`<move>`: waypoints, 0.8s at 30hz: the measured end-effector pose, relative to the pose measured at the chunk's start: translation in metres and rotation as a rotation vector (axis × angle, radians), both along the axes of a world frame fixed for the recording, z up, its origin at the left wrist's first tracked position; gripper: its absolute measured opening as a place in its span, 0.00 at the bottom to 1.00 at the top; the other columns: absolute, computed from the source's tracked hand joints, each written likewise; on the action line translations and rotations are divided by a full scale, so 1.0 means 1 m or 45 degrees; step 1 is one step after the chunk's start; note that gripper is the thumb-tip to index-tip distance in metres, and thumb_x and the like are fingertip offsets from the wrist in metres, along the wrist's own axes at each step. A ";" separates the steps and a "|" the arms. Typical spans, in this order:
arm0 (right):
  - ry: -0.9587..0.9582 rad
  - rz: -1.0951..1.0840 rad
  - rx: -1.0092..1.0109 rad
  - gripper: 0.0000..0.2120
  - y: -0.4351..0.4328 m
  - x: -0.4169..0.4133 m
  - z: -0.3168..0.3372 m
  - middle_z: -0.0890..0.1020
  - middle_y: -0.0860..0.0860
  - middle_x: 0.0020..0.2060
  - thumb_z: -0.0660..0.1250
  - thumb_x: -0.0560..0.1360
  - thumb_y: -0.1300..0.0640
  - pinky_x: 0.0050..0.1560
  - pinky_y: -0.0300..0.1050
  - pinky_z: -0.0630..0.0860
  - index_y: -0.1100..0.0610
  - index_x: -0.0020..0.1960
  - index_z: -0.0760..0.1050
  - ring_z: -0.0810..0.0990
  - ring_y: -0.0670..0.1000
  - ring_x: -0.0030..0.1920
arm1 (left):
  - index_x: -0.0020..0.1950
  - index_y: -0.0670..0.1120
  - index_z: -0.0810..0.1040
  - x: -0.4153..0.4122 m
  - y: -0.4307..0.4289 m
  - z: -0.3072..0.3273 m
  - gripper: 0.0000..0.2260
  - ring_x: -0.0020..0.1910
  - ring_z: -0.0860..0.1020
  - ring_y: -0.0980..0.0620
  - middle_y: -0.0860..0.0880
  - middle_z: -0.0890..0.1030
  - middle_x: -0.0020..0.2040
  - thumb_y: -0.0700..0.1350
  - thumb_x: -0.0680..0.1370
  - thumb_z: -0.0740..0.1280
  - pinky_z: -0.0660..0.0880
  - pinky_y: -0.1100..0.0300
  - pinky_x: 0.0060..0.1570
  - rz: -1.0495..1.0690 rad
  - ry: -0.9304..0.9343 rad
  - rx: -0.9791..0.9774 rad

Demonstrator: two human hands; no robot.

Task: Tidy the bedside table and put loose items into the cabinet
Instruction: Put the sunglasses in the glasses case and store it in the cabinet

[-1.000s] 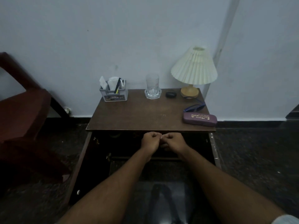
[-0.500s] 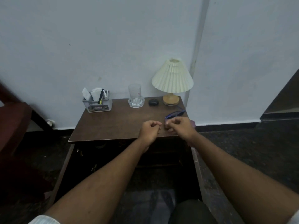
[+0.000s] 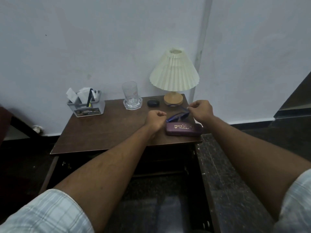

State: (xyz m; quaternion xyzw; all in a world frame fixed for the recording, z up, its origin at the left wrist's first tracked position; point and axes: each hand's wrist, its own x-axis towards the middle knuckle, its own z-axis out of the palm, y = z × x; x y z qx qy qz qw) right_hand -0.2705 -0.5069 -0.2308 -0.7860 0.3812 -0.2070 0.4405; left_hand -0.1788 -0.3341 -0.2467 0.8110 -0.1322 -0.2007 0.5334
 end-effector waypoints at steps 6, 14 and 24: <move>0.183 0.029 -0.048 0.10 -0.010 0.019 -0.006 0.86 0.56 0.44 0.74 0.72 0.54 0.52 0.51 0.82 0.61 0.48 0.85 0.83 0.56 0.48 | 0.48 0.46 0.81 0.002 -0.009 -0.008 0.05 0.44 0.79 0.49 0.43 0.83 0.47 0.37 0.75 0.69 0.75 0.57 0.45 -0.012 0.075 0.023; 0.221 -0.012 0.013 0.06 -0.002 0.024 -0.001 0.85 0.55 0.40 0.73 0.70 0.60 0.44 0.46 0.79 0.61 0.45 0.86 0.84 0.56 0.45 | 0.50 0.41 0.84 -0.001 -0.008 -0.007 0.09 0.41 0.80 0.49 0.41 0.84 0.45 0.33 0.73 0.68 0.79 0.57 0.46 0.098 0.118 -0.098; 0.039 0.088 0.293 0.09 0.054 0.031 0.030 0.85 0.62 0.43 0.74 0.69 0.60 0.51 0.61 0.83 0.66 0.44 0.83 0.85 0.61 0.45 | 0.56 0.36 0.82 0.010 0.066 0.027 0.10 0.47 0.83 0.44 0.38 0.84 0.50 0.32 0.75 0.70 0.82 0.52 0.53 0.361 0.209 -0.387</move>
